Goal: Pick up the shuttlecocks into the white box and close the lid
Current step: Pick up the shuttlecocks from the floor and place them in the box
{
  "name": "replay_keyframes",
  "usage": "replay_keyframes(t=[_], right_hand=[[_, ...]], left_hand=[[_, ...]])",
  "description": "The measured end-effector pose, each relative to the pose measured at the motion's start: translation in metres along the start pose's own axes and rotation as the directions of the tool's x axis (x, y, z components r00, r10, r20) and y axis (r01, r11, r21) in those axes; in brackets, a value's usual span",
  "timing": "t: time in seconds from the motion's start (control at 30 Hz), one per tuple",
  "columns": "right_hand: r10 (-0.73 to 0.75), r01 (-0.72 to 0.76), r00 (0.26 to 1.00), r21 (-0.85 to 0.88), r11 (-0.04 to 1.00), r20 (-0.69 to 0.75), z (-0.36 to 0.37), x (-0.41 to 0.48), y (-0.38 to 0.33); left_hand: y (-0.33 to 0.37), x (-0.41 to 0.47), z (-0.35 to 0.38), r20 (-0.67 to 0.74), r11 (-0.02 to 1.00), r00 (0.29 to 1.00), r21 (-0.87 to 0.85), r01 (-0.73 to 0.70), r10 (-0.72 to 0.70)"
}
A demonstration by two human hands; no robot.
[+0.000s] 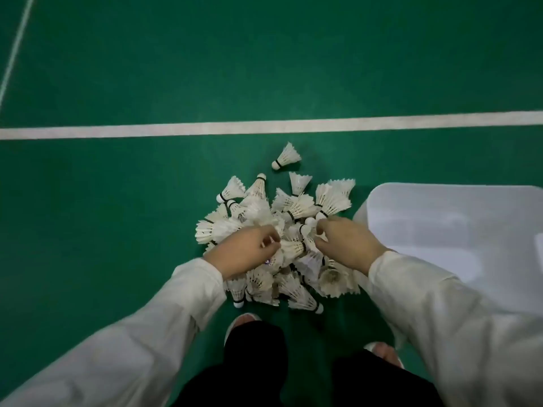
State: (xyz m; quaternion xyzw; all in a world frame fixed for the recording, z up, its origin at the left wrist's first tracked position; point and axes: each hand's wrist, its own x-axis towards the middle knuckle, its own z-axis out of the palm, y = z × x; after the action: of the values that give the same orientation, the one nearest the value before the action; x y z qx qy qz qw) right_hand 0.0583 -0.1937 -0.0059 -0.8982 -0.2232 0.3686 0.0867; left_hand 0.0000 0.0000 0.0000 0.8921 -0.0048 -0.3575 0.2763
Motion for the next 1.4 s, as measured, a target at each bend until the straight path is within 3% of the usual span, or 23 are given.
replay_keyframes(t=[0.3,0.47,0.63,0.73,0.8,0.9,1.03,1.17,1.3,1.4], right_hand=[[-0.053,0.039,0.977,-0.069,0.997,-0.208,0.072,0.047,0.005],[-0.038,0.020,0.975,-0.082,0.996,-0.219,0.092,0.036,0.005],[-0.030,-0.003,0.965,-0.128,0.992,-0.259,0.106,0.035,0.009],[-0.043,-0.005,0.958,-0.167,0.986,-0.283,0.107,0.032,0.012],[-0.050,-0.008,0.957,-0.197,0.980,-0.287,0.106,0.028,0.011],[-0.026,-0.034,0.945,-0.177,0.984,-0.327,0.098,0.018,0.004],[0.044,-0.088,0.915,-0.092,0.992,-0.402,0.089,-0.001,-0.008],[0.117,-0.056,0.891,0.150,0.987,-0.438,0.085,-0.025,-0.020],[0.282,-0.027,0.859,0.510,0.860,-0.428,0.087,-0.053,-0.040],[0.336,-0.029,0.821,0.555,0.831,-0.461,0.096,-0.059,-0.054]], left_hand=[[-0.033,0.057,0.045,-0.092,0.961,0.986,0.251,-0.113,0.139],[-0.027,0.037,0.063,-0.208,0.930,0.957,0.347,-0.123,0.204],[-0.037,0.018,0.091,-0.158,0.871,0.965,0.478,-0.111,0.210],[-0.052,0.009,0.108,-0.194,0.792,0.927,0.592,-0.150,0.320],[-0.063,0.004,0.115,-0.236,0.778,0.926,0.622,-0.089,0.295],[-0.068,-0.001,0.121,-0.346,0.854,0.907,0.520,-0.027,0.239],[-0.065,-0.016,0.114,-0.546,0.938,0.812,0.348,-0.004,0.206],[-0.063,-0.027,0.102,-0.528,0.969,0.835,0.245,-0.027,0.157],[-0.065,-0.041,0.090,-0.508,0.996,0.858,0.088,-0.027,0.069],[-0.071,-0.050,0.080,-0.530,0.998,0.848,0.052,0.029,0.003]])
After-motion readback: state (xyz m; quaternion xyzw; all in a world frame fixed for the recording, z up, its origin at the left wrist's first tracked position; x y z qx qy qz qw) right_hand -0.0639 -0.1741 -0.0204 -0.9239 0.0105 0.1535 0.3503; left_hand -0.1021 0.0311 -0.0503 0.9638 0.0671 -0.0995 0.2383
